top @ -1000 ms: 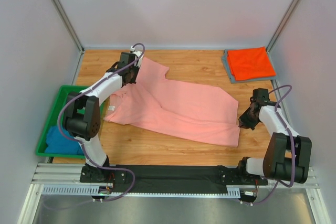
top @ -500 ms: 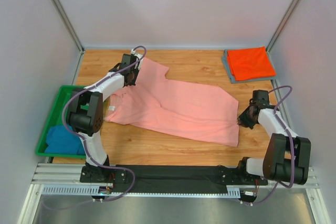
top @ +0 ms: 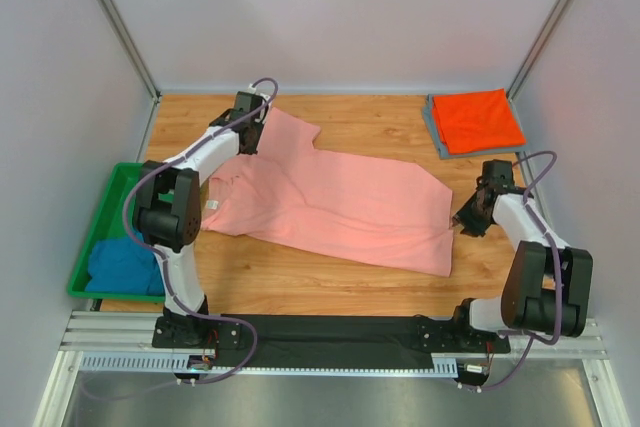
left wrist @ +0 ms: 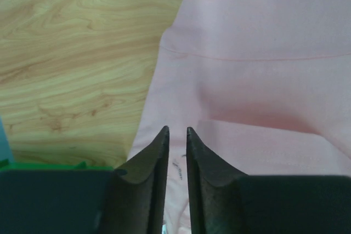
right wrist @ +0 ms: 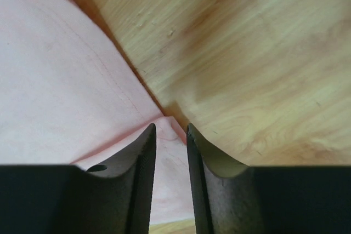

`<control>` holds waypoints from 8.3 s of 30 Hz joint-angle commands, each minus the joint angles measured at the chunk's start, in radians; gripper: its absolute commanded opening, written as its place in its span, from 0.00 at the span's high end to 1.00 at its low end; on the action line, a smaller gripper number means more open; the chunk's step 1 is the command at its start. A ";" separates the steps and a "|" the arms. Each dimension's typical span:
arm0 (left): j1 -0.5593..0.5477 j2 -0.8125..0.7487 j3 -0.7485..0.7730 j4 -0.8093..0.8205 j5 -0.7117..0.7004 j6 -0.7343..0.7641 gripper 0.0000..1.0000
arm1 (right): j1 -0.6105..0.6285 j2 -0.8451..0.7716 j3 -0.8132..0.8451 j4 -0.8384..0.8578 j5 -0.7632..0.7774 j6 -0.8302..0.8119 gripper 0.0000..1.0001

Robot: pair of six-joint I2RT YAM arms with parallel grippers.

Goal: Fold and stack the t-shirts
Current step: Fold the tshirt

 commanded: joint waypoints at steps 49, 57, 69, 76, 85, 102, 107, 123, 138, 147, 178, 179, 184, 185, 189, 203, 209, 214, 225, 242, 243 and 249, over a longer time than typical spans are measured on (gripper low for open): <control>-0.027 -0.494 -0.381 -0.609 0.498 -0.369 0.52 | -0.067 0.405 0.388 -0.359 0.292 -0.091 0.88; -0.027 -0.432 -0.374 -0.632 0.442 -0.315 0.52 | -0.066 0.315 0.425 -0.474 0.184 -0.044 0.85; -0.025 -0.343 -0.377 -0.617 0.451 -0.283 0.60 | -0.067 0.275 0.278 -0.407 0.143 -0.004 0.85; -0.013 -0.271 -0.375 -0.610 0.442 -0.281 0.97 | -0.072 0.348 0.270 -0.361 0.258 -0.028 0.85; -0.007 -0.221 -0.338 -0.629 0.253 -0.304 1.00 | -0.077 0.335 0.259 -0.350 0.299 -0.051 0.86; -0.007 -0.257 -0.350 -0.635 0.547 -0.303 0.64 | -0.093 0.318 0.240 -0.327 0.298 -0.091 0.85; -0.007 -0.228 -0.357 -0.630 0.527 -0.297 0.63 | -0.101 0.322 0.236 -0.318 0.295 -0.096 0.85; -0.007 -0.135 -0.239 -0.681 0.347 -0.261 1.00 | -0.138 0.350 0.232 -0.309 0.339 -0.128 0.87; -0.007 -0.107 -0.119 -0.762 0.373 -0.277 0.73 | -0.132 0.260 0.304 -0.359 0.189 -0.142 0.79; -0.009 -0.032 0.246 -0.712 0.471 -0.342 0.67 | -0.143 0.313 0.549 -0.250 -0.151 -0.223 0.47; 0.047 0.689 0.938 -0.161 0.441 -0.510 0.43 | -0.212 0.614 0.853 -0.032 -0.506 -0.357 0.28; 0.047 0.695 0.941 -0.149 0.452 -0.539 0.43 | -0.210 0.617 0.852 -0.029 -0.511 -0.355 0.28; 0.047 0.749 0.986 -0.126 0.529 -0.597 0.45 | -0.199 0.632 0.859 0.003 -0.566 -0.340 0.29; 0.048 0.752 0.989 -0.123 0.537 -0.599 0.45 | -0.192 0.634 0.870 0.000 -0.563 -0.340 0.29; 0.050 0.758 0.990 -0.100 0.555 -0.605 0.46 | -0.153 0.651 0.901 -0.009 -0.566 -0.332 0.29; 0.050 0.729 0.957 -0.084 0.606 -0.573 0.97 | -0.115 0.663 0.937 -0.023 -0.558 -0.318 0.29; 0.048 0.604 0.901 -0.018 0.610 -0.570 1.00 | -0.095 0.661 0.933 -0.008 -0.581 -0.286 0.32; 0.048 0.524 0.865 -0.015 0.630 -0.556 1.00 | -0.006 0.695 0.993 -0.051 -0.549 -0.277 0.33; 0.037 0.347 0.681 -0.009 0.655 -0.504 1.00 | 0.222 0.897 1.183 0.044 -0.558 -0.139 0.42; 0.034 0.324 0.616 -0.054 0.742 -0.459 1.00 | 0.385 1.230 1.465 0.253 -0.601 0.030 0.44; 0.034 0.326 0.617 -0.054 0.744 -0.461 1.00 | 0.394 1.233 1.464 0.268 -0.592 0.032 0.45; 0.034 0.336 0.627 -0.055 0.748 -0.465 1.00 | 0.429 1.290 1.522 0.250 -0.548 0.036 0.49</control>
